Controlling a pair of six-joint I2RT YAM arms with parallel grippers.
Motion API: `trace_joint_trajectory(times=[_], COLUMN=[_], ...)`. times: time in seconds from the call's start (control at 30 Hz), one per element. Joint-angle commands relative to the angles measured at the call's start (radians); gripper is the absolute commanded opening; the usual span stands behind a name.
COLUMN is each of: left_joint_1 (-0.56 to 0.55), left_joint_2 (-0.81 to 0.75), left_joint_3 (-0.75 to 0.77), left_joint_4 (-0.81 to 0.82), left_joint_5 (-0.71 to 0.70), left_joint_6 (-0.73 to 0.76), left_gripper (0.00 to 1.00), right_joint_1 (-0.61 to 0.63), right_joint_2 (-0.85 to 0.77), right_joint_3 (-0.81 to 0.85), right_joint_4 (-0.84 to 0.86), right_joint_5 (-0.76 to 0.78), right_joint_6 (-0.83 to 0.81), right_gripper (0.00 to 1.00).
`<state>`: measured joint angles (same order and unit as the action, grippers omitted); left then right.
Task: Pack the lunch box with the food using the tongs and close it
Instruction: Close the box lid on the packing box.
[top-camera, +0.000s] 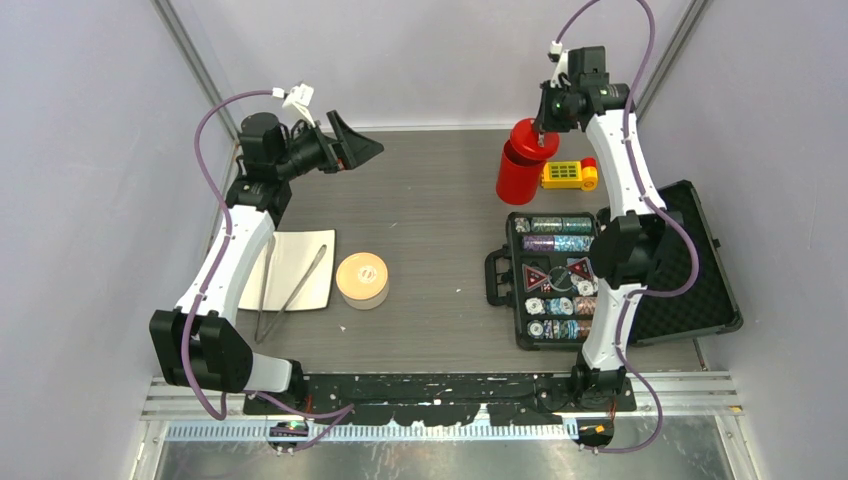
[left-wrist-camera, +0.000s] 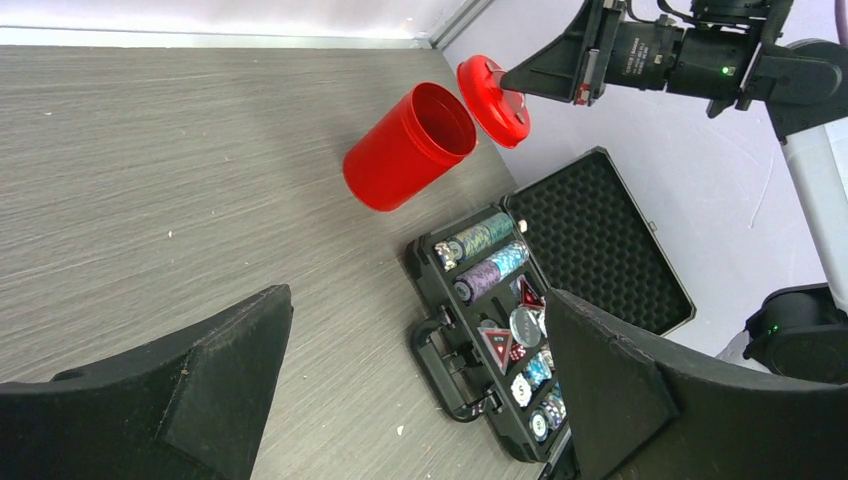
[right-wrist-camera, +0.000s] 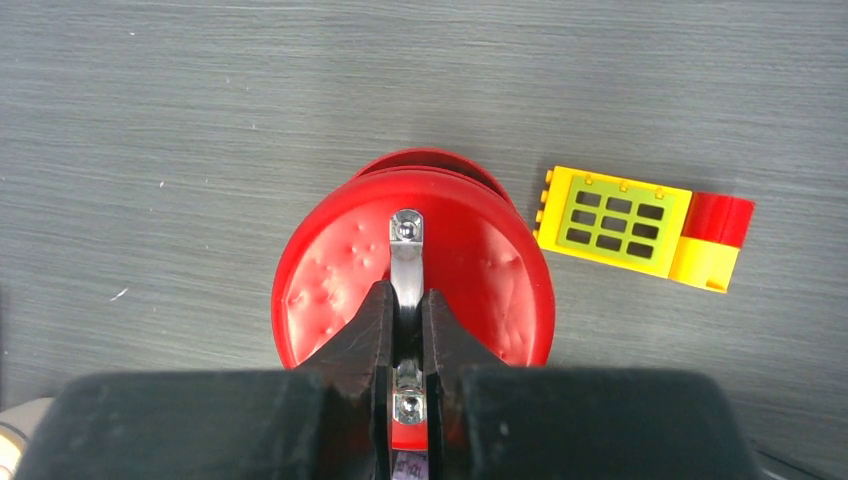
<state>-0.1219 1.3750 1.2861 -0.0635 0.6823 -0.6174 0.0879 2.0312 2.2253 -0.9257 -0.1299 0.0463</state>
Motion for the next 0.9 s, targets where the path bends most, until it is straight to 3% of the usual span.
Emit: trace_joint_trajectory(times=[0.0,0.4,0.87], left_joint_1=[0.006,0.007,0.007], left_joint_2=[-0.013,-0.020,0.011], left_joint_3=[0.036,0.044,0.046], left_joint_4=[-0.001,-0.048,-0.016], left_joint_5=[0.009,0.002,0.013], left_joint_6=[0.035,0.089,0.068], left_gripper=[1.00,1.00,1.00], right_joint_1=[0.003,0.003,0.024], right_joint_2=[0.028,0.114,0.077], right_joint_3=[0.046,0.054,-0.034], right_joint_4=[0.104,0.139,0.131], right_joint_5=[-0.014,-0.010,-0.012], right_joint_6=[-0.020,-0.039,-0.081], right_gripper=[0.00,0.00,0.00])
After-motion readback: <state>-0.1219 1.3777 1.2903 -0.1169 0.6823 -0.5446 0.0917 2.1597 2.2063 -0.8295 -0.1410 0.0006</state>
